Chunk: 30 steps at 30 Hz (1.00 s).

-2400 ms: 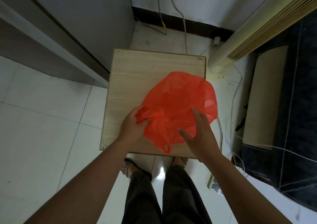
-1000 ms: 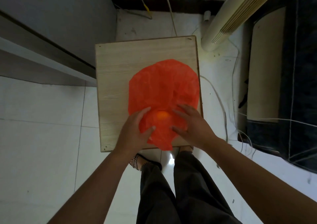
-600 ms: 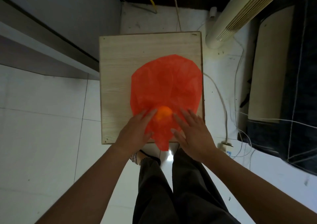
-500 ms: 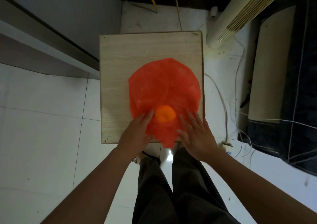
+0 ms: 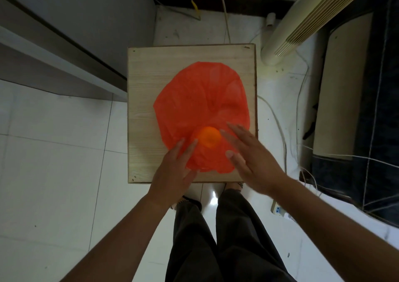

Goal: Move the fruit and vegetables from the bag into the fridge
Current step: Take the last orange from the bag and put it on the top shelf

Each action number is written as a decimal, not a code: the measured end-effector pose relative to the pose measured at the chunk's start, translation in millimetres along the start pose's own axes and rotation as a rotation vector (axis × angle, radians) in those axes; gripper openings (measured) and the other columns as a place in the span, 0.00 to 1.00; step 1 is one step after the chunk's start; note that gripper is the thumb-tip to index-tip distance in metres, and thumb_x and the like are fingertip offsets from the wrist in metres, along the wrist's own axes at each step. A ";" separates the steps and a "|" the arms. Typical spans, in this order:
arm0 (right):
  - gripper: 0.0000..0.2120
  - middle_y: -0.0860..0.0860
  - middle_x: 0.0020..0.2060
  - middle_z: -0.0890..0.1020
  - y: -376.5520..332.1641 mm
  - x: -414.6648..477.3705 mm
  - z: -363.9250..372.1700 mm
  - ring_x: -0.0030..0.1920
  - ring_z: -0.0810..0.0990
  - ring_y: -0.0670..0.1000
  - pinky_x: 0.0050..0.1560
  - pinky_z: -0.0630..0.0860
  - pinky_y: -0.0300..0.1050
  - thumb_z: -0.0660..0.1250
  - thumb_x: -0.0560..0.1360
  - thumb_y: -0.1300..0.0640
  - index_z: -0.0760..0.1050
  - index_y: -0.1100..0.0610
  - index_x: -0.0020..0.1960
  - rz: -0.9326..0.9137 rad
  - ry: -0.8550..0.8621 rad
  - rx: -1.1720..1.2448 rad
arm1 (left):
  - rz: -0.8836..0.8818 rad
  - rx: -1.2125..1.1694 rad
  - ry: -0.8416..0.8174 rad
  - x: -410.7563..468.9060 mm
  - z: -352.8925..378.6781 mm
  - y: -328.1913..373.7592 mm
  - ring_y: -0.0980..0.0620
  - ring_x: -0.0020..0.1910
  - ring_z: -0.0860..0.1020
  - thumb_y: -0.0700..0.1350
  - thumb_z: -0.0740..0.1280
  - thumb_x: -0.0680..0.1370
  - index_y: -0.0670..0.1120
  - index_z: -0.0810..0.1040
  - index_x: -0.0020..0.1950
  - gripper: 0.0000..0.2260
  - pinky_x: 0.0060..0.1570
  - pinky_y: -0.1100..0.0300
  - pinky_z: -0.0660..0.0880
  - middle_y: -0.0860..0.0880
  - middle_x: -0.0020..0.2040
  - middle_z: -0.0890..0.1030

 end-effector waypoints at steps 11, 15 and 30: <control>0.35 0.47 0.75 0.36 23.2 6.1 64.1 0.75 0.38 0.55 0.71 0.45 0.60 0.45 0.74 0.32 0.33 0.41 0.73 0.160 -0.022 -0.230 | -0.100 0.063 -0.222 -15.9 13.9 -22.7 0.49 0.72 0.60 0.51 0.63 0.78 0.59 0.55 0.74 0.27 0.66 0.54 0.66 0.50 0.75 0.59; 0.39 0.47 0.76 0.41 21.8 27.9 65.4 0.76 0.43 0.56 0.72 0.51 0.62 0.57 0.75 0.37 0.31 0.41 0.72 0.104 -0.024 -0.202 | -0.126 0.131 -0.171 -1.5 -3.3 -12.2 0.49 0.66 0.67 0.50 0.64 0.77 0.57 0.66 0.70 0.22 0.58 0.53 0.72 0.51 0.68 0.68; 0.37 0.53 0.76 0.52 62.9 28.3 43.9 0.75 0.53 0.57 0.71 0.59 0.63 0.65 0.73 0.42 0.54 0.54 0.75 0.150 -0.002 -0.194 | -0.167 0.398 -0.299 35.0 -5.7 -49.6 0.40 0.75 0.46 0.62 0.58 0.76 0.50 0.44 0.77 0.37 0.73 0.43 0.54 0.45 0.77 0.41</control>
Point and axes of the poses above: each hand's wrist, its own x-axis towards the middle knuckle, its own z-axis out of the palm, y = z × x, the point moved 8 cm from there along x, towards the middle knuckle
